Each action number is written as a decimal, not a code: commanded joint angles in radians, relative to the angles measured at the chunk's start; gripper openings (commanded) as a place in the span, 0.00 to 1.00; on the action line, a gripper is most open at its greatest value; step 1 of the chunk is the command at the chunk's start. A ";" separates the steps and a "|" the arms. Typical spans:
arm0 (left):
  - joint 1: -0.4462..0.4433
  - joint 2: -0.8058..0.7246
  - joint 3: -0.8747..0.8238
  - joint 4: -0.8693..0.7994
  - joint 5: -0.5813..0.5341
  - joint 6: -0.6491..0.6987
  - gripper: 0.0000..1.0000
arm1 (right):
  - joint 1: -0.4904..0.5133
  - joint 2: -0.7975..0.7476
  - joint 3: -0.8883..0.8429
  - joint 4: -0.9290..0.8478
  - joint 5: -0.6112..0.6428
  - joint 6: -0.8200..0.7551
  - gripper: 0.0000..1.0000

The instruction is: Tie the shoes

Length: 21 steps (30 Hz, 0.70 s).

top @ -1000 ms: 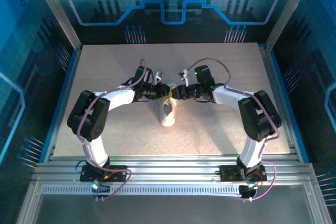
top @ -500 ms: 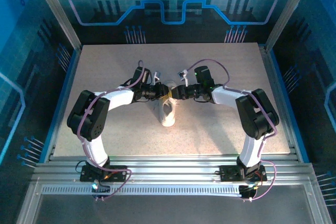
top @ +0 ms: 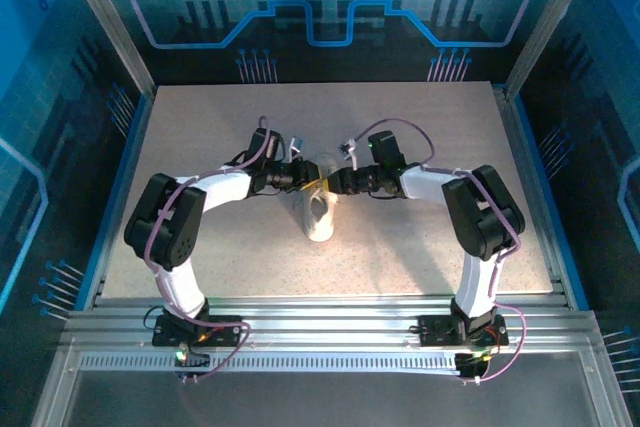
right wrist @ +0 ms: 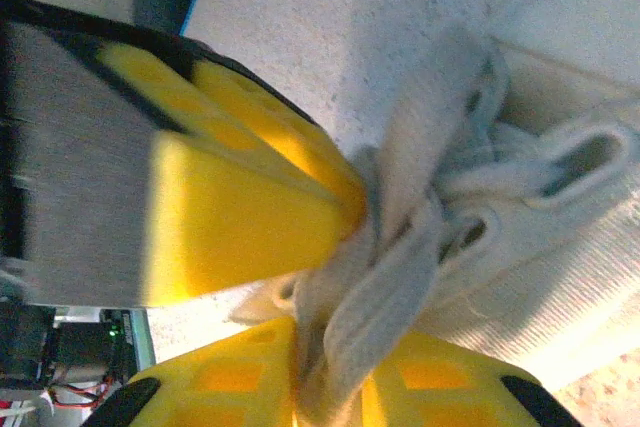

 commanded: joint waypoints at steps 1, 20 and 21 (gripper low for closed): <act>0.014 -0.057 -0.024 0.001 0.037 -0.016 0.24 | -0.001 0.007 -0.013 -0.021 0.006 -0.007 0.17; -0.038 -0.129 0.021 -0.116 -0.094 0.001 0.28 | 0.034 -0.104 0.001 -0.165 0.204 -0.113 0.06; -0.044 -0.126 0.020 -0.111 -0.094 -0.008 0.29 | 0.039 -0.105 0.005 -0.170 0.211 -0.121 0.06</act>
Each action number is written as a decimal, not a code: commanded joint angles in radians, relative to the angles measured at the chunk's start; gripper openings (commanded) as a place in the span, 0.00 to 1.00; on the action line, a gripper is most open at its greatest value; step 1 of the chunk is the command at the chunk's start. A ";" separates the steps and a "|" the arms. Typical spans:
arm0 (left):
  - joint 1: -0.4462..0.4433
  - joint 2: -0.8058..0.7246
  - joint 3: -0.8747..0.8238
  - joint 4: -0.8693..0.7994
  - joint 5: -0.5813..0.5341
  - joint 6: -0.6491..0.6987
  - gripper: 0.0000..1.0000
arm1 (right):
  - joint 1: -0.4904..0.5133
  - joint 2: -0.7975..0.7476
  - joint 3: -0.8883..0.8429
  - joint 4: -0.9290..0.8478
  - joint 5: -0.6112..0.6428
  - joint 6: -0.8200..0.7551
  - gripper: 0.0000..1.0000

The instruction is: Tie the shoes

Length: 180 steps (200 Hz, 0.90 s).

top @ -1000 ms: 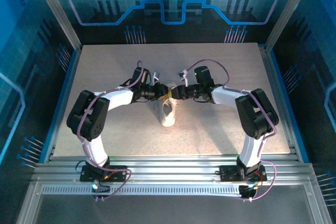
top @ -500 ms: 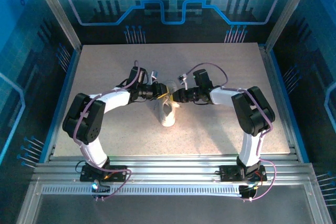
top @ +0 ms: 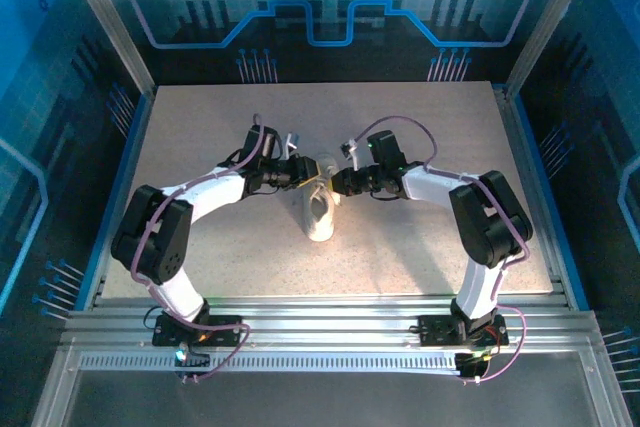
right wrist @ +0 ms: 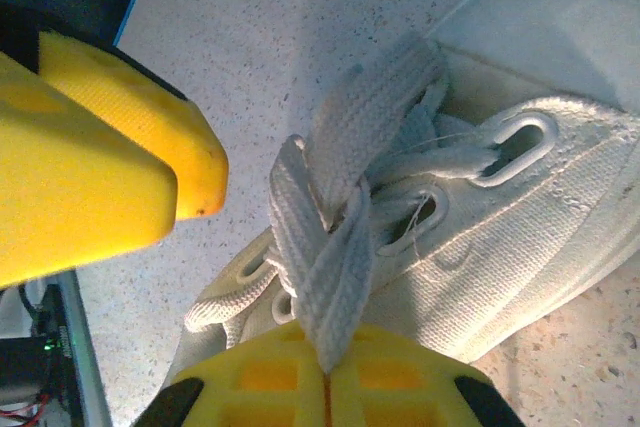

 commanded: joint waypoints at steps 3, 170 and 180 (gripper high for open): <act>-0.032 -0.022 0.028 -0.029 -0.034 -0.016 0.29 | 0.022 -0.033 0.013 -0.075 0.064 -0.059 0.06; -0.083 0.000 0.043 -0.009 -0.154 -0.175 0.44 | 0.069 -0.100 -0.045 -0.005 0.173 -0.120 0.04; -0.083 0.007 0.045 0.006 -0.151 -0.189 0.44 | 0.074 -0.099 -0.042 -0.008 0.176 -0.126 0.03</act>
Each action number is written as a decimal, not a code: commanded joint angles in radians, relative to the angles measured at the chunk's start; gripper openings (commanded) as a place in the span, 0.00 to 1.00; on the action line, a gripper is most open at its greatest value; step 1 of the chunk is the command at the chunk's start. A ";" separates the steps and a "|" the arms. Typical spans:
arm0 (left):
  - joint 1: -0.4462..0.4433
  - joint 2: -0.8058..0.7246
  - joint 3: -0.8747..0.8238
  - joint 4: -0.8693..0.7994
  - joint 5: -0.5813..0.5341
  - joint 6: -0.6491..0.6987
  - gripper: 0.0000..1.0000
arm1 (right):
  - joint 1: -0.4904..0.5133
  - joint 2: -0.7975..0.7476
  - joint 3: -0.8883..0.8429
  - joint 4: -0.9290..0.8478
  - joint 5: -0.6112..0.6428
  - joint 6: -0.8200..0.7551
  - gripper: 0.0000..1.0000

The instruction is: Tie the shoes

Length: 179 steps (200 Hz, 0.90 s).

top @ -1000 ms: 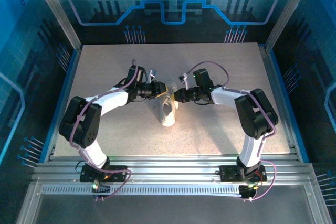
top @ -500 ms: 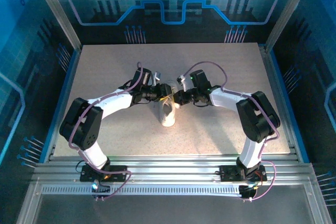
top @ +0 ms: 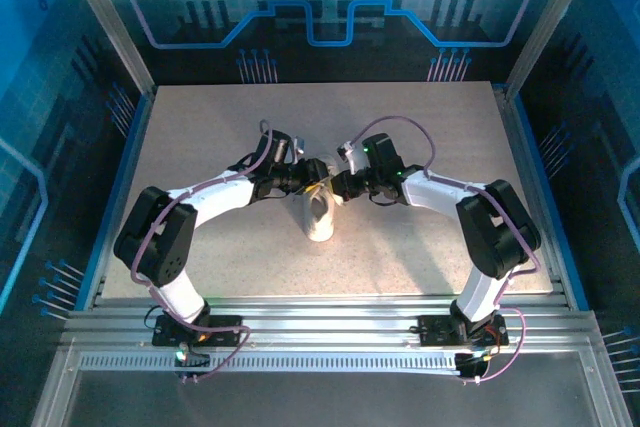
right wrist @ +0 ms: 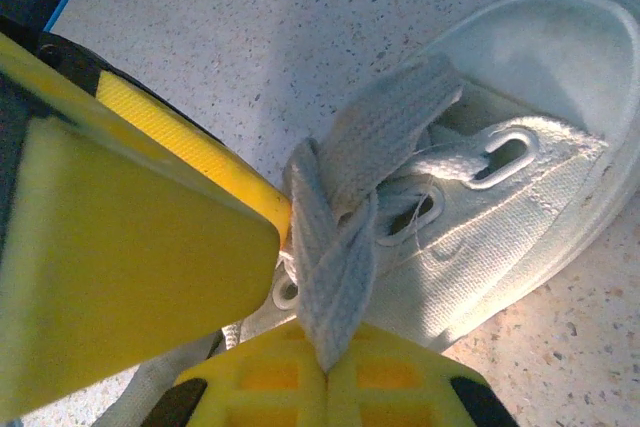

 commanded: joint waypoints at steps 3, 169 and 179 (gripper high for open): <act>-0.006 0.007 0.039 0.014 -0.021 -0.045 0.44 | 0.023 -0.023 -0.010 0.011 0.016 -0.034 0.03; -0.032 -0.030 0.053 -0.067 -0.072 -0.053 0.46 | 0.082 -0.021 0.014 -0.032 0.166 -0.101 0.01; -0.033 -0.032 0.052 -0.069 -0.071 -0.055 0.46 | 0.082 -0.024 0.013 -0.028 0.168 -0.101 0.00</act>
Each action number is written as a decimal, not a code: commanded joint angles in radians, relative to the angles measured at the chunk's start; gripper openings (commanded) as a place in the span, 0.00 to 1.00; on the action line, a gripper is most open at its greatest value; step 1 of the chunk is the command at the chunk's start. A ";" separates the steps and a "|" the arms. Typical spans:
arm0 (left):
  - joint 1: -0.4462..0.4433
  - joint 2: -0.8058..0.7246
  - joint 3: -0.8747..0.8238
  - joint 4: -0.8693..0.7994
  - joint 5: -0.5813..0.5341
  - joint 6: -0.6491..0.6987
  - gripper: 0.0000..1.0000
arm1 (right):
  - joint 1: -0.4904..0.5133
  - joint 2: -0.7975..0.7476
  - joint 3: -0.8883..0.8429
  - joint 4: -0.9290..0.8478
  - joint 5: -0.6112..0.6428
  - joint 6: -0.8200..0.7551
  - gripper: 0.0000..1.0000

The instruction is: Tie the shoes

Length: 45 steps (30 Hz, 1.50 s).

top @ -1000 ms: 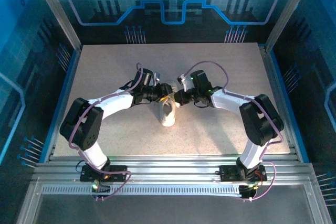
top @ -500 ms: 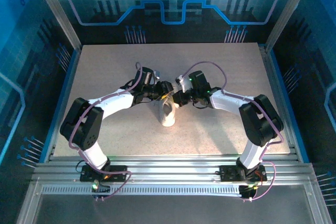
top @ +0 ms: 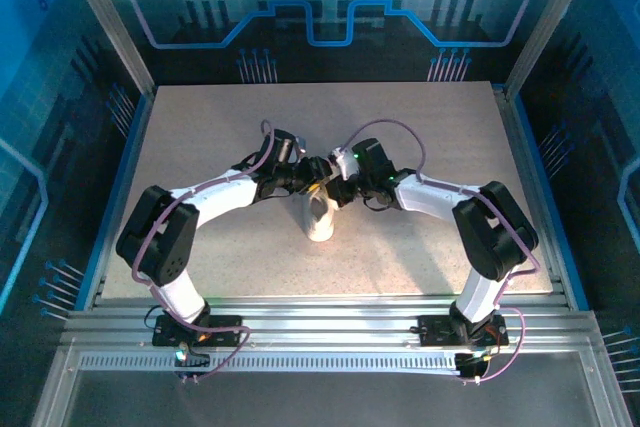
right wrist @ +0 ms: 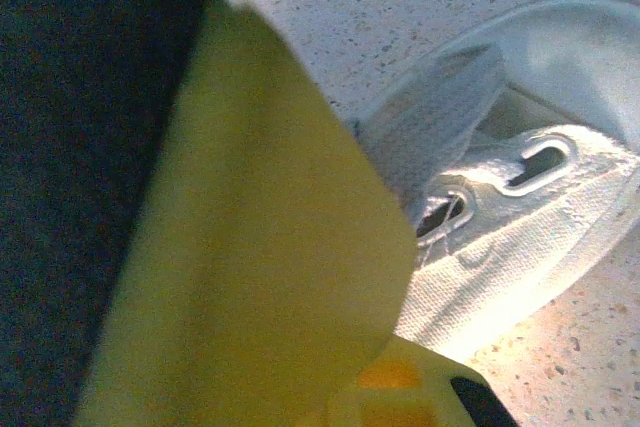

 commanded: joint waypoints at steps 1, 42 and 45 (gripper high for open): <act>-0.010 -0.040 0.030 -0.055 -0.026 0.010 0.46 | 0.012 -0.024 0.013 -0.021 0.042 -0.023 0.00; -0.046 0.062 0.056 0.030 -0.008 -0.080 0.47 | 0.076 -0.041 0.048 -0.063 0.107 -0.142 0.01; -0.046 0.065 0.051 0.043 0.002 -0.082 0.41 | 0.093 -0.024 0.094 -0.123 0.117 -0.189 0.03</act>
